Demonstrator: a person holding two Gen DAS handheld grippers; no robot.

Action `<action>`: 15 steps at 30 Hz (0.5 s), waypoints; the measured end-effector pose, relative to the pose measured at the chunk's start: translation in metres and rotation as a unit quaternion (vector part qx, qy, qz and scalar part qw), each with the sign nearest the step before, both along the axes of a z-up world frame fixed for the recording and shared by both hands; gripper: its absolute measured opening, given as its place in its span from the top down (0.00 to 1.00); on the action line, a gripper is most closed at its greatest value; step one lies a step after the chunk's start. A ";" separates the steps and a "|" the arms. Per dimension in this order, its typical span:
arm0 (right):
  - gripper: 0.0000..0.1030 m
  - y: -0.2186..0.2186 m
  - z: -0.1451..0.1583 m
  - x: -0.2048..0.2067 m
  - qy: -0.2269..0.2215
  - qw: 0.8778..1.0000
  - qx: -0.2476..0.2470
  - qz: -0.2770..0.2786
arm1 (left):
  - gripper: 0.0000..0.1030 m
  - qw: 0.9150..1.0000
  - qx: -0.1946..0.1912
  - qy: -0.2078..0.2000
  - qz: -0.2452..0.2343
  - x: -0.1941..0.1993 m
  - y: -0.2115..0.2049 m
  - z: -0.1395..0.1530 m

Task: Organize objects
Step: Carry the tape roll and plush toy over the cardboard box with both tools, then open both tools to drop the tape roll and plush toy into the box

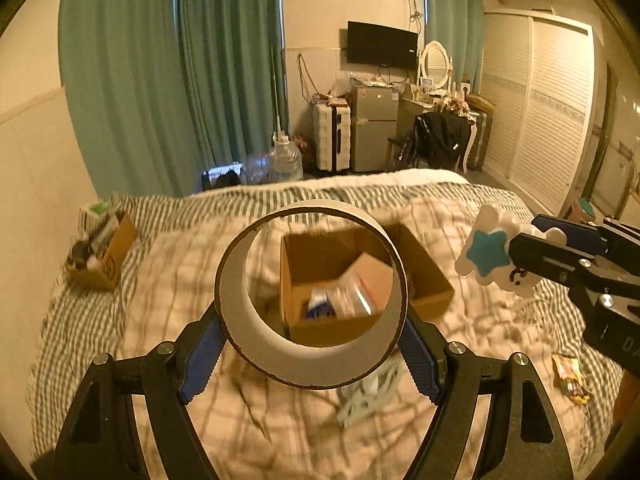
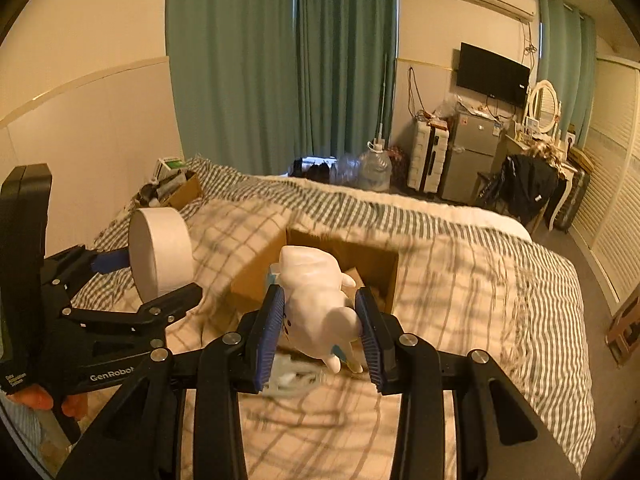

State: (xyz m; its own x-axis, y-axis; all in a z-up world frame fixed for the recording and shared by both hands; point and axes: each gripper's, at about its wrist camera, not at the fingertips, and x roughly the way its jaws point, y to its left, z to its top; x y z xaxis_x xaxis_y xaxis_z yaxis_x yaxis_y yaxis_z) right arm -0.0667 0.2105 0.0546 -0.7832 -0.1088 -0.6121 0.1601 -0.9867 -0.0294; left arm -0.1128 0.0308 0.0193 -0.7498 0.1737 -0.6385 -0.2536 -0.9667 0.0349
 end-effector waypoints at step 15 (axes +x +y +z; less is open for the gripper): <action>0.65 0.032 -0.055 -0.153 -0.066 0.997 -0.021 -0.028 | 0.22 0.998 -0.040 -0.056 -0.005 -0.146 0.038 -0.063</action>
